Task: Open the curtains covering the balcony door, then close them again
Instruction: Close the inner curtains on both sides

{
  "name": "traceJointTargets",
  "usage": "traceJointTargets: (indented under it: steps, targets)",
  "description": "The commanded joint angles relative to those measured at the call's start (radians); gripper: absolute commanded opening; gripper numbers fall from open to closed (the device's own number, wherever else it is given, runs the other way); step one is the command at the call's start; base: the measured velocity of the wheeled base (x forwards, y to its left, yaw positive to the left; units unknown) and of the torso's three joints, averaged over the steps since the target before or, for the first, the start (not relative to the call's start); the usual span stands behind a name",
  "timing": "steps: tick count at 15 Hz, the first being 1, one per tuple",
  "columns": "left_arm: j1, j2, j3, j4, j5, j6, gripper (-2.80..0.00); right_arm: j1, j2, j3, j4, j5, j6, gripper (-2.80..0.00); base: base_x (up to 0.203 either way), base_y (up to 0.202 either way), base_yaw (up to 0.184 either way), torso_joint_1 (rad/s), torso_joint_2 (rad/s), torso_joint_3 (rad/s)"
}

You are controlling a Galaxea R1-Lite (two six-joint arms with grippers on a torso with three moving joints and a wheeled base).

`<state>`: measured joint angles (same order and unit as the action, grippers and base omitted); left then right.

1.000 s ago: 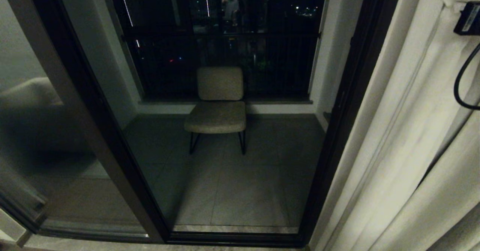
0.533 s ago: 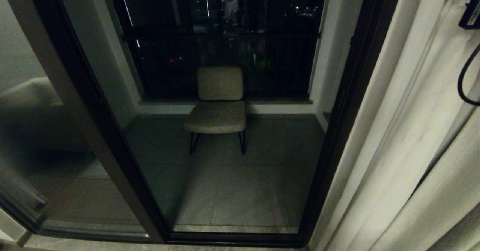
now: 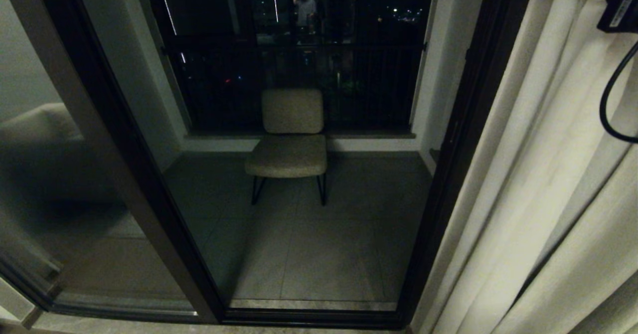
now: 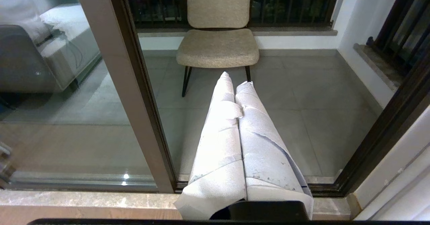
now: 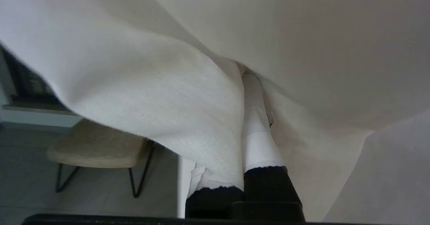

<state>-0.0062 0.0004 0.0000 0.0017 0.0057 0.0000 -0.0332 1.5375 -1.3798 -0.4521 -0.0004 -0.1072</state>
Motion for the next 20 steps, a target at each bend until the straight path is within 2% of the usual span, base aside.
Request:
traceJointTargets:
  steps: [1,5,9,14,20]
  targets:
    - [0.0,0.0,0.0,0.0,0.0,0.0,-2.8,0.045,-0.019,0.004,-0.001,-0.02,-0.002,-2.8,0.0,0.0,0.0,0.0,0.0,0.0]
    - [0.0,0.0,0.0,0.0,0.0,0.0,-2.8,0.12,-0.028,0.018,0.006,-0.079,-0.028,-2.8,0.0,0.0,0.0,0.0,0.0,0.0]
    - [0.0,0.0,0.0,0.0,0.0,0.0,-2.8,0.122,-0.037,0.024,0.008,-0.085,-0.046,-2.8,0.0,0.0,0.0,0.0,0.0,0.0]
    - [0.0,0.0,0.0,0.0,0.0,0.0,-2.8,0.122,-0.084,0.114,-0.003,-0.105,-0.045,-2.8,0.0,0.0,0.0,0.0,0.0,0.0]
    - [0.0,0.0,0.0,0.0,0.0,0.0,-2.8,0.122,-0.112,0.15,-0.002,-0.107,-0.043,-2.8,0.0,0.0,0.0,0.0,0.0,0.0]
